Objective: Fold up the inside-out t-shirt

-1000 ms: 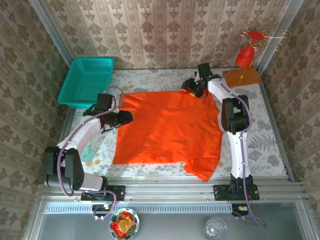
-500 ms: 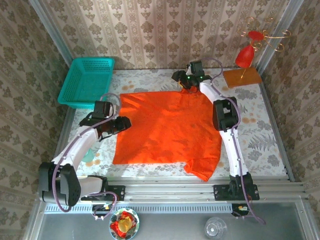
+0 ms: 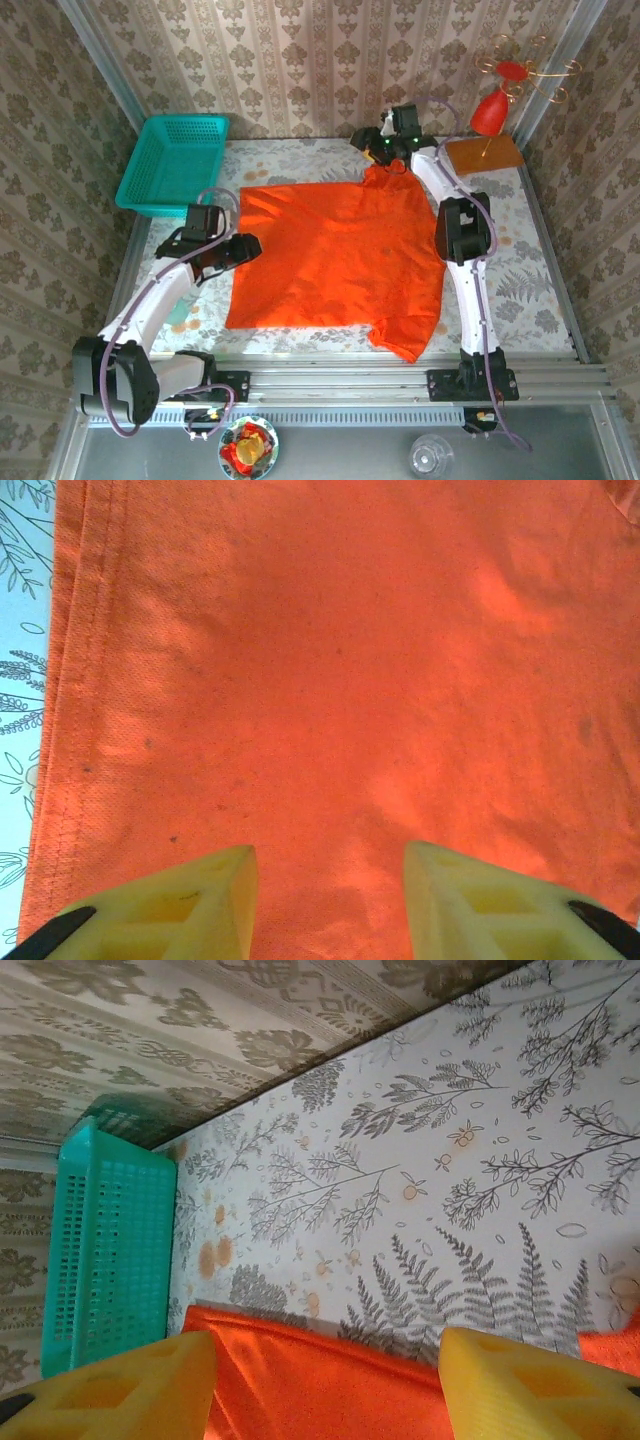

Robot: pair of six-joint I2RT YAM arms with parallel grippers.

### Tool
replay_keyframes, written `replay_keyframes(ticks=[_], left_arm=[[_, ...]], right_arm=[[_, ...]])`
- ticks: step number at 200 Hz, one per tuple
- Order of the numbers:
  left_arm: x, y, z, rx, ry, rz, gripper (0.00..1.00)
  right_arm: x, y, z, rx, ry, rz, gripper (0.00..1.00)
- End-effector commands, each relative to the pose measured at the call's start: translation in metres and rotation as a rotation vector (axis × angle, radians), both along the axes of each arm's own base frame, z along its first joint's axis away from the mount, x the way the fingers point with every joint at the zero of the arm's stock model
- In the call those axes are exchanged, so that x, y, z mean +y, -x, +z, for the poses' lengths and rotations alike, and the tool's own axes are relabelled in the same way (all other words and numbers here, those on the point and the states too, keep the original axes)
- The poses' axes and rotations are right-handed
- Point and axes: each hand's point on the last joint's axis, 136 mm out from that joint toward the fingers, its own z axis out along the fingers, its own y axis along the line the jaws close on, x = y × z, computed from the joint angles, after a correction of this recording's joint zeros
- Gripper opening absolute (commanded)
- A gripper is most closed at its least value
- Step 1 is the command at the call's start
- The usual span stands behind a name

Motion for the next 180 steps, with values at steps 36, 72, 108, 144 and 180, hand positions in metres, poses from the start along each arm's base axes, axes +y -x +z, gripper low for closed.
replay_keyframes(ticks=[36, 72, 108, 144, 180], left_arm=[[-0.007, 0.007, -0.012, 0.038, -0.003, -0.015, 0.43], [-0.007, 0.009, -0.016, 0.046, -0.01, -0.017, 0.44], [-0.005, 0.009, -0.018, 0.05, -0.02, -0.011, 0.44], [-0.003, 0.01, -0.028, 0.077, -0.039, -0.011, 0.44], [-0.001, 0.012, -0.036, 0.095, -0.053, -0.008, 0.44]], right_arm=[[-0.028, 0.04, -0.072, 0.219, 0.151, -0.09, 0.62], [-0.009, 0.034, -0.084, 0.213, 0.021, -0.037, 0.62], [0.013, 0.017, -0.087, 0.174, -0.139, 0.008, 0.62], [0.005, 0.007, -0.119, 0.228, -0.148, -0.038, 0.62], [-0.025, -0.004, -0.149, 0.28, -0.07, -0.155, 0.62]])
